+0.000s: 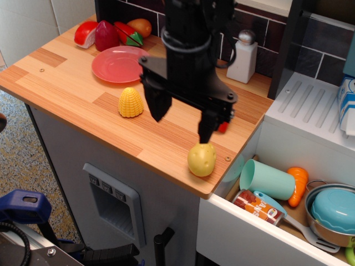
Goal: Put potato on plate
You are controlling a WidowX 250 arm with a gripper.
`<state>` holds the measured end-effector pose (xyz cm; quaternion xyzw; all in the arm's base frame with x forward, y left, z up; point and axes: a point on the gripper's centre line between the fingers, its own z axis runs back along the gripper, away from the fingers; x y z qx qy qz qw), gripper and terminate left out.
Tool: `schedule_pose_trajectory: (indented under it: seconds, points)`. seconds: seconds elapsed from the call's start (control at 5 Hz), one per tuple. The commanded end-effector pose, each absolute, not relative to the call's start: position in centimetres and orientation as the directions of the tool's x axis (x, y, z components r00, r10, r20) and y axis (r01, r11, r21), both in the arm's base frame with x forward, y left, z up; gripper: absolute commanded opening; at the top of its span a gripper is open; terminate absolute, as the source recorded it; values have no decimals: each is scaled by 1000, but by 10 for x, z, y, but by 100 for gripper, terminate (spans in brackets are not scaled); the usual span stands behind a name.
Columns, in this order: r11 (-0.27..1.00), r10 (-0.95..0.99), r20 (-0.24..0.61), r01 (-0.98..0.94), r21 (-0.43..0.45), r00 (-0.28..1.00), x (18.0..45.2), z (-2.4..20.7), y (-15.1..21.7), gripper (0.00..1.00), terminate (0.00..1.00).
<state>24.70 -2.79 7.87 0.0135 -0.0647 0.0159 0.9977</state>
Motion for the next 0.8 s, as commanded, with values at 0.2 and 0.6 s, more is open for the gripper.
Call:
schedule_pose_trajectory:
  seconds: [0.2, 0.6]
  points:
    - [998, 70, 184, -69, -9, 980, 267, 49, -45, 100, 0]
    - [996, 94, 188, -93, -13, 978, 269, 33, -44, 100, 0]
